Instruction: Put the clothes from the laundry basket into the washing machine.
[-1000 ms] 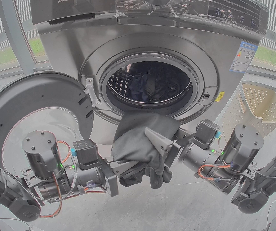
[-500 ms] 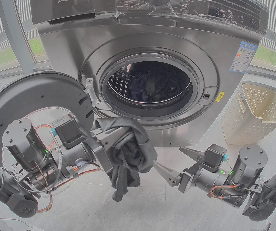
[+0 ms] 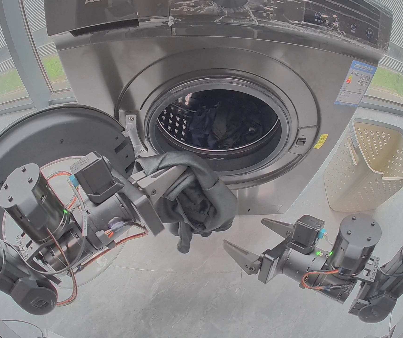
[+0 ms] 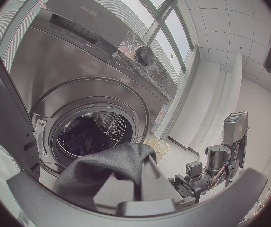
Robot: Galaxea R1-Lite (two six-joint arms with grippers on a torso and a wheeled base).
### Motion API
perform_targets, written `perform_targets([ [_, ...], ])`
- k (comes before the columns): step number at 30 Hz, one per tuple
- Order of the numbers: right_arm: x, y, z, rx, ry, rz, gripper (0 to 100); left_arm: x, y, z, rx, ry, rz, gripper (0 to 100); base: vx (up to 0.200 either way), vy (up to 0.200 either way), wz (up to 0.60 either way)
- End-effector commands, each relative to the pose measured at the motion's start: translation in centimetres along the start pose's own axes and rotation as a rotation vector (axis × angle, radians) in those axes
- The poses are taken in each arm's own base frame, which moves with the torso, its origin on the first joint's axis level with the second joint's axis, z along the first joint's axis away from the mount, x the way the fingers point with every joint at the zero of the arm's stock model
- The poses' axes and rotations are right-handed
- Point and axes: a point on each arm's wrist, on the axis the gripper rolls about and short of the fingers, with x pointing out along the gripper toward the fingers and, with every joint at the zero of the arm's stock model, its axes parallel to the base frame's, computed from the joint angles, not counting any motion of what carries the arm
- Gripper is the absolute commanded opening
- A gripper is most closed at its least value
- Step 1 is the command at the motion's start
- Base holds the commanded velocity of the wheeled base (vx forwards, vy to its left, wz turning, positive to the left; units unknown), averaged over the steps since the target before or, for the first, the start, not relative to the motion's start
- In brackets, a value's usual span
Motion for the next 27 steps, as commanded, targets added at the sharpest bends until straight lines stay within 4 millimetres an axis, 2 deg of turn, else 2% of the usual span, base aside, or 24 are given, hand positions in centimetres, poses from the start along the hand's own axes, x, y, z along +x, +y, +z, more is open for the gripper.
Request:
perform_targets([
  [1, 1.8, 0.0, -0.7, -0.004, 0.008, -0.004, 100, 0.1, 0.1, -0.1, 0.000, 0.001, 0.002, 0, 0.000, 0.000, 0.00],
  [3, 2.2, 0.1, -0.7, -0.005, 0.004, -0.002, 100, 0.1, 0.1, -0.1, 0.000, 0.001, 0.002, 0, 0.000, 0.000, 0.00],
  [9, 5.3, 0.2, -0.9, -0.024, -0.027, 0.007, 100, 0.1, 0.1, 0.0, 0.001, 0.000, 0.002, 0, 0.000, 0.000, 0.00],
  [15, 8.2, -0.9, -0.4, -0.028, -0.084, -0.019, 100, 0.1, 0.0, -0.1, -0.004, 0.001, -0.004, 0, 0.000, 0.000, 0.00],
  [18, 9.1, -1.4, 0.2, -0.023, -0.117, -0.027, 100, 0.0, -0.1, -0.2, -0.006, 0.007, -0.005, 0, 0.000, 0.000, 0.00],
  [23, 9.5, -2.0, 0.7, -0.021, -0.157, -0.041, 100, 0.0, -0.1, -0.1, -0.005, 0.005, -0.005, 0, 0.000, 0.000, 0.00],
  [24, 9.5, -2.0, 0.7, -0.022, -0.160, -0.042, 0, 0.0, -0.1, -0.1, -0.005, 0.004, -0.005, 0, 0.000, 0.000, 0.00],
  [27, 9.2, -2.3, 1.4, -0.019, -0.186, -0.048, 0, -0.1, -0.1, -0.2, -0.006, 0.010, -0.004, 0, 0.000, 0.000, 0.00],
])
